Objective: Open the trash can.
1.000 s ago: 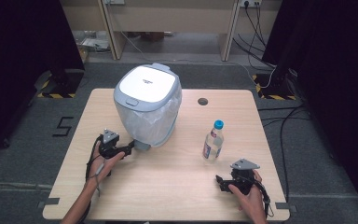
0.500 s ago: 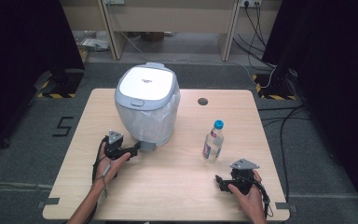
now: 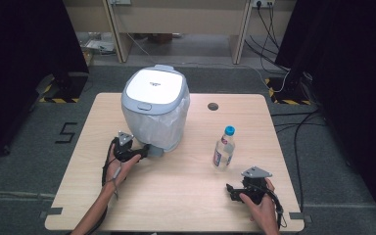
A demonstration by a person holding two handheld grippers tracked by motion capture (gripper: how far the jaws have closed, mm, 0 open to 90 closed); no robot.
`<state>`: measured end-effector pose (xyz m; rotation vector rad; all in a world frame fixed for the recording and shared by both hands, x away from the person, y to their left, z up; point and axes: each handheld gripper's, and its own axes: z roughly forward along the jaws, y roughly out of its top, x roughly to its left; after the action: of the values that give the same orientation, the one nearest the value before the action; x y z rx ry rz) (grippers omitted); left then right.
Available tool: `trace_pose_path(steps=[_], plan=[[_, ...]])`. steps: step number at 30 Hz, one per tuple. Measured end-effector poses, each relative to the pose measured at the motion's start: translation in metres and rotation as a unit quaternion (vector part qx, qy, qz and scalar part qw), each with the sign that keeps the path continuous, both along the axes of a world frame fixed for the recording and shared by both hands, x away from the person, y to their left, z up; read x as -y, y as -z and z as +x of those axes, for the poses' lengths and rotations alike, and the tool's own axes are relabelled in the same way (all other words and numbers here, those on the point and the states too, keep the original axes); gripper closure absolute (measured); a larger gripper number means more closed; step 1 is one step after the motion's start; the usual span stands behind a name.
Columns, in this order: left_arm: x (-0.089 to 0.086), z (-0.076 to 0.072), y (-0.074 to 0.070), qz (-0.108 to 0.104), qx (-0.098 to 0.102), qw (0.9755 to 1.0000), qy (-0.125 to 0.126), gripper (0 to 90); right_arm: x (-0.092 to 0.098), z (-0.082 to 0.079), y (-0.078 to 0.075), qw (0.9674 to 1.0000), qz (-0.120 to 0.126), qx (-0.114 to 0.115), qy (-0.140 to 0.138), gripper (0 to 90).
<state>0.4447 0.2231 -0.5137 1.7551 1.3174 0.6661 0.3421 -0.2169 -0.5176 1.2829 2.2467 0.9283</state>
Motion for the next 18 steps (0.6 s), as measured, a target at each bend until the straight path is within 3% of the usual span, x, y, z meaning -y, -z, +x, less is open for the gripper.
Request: trace_pose_path(steps=[12, 18], plan=[[0.002, 0.007, 0.0, -0.018, -0.004, 0.9998, 0.002, 20.3, 0.0, 0.0, 0.0, 1.0, 0.0, 0.0, 0.001, 6.6], [-0.002, -0.006, -0.005, -0.02, -0.015, 0.9995, 0.02, 23.4, 0.0, 0.0, 0.0, 1.0, 0.0, 0.001, 0.001, 6.5]])
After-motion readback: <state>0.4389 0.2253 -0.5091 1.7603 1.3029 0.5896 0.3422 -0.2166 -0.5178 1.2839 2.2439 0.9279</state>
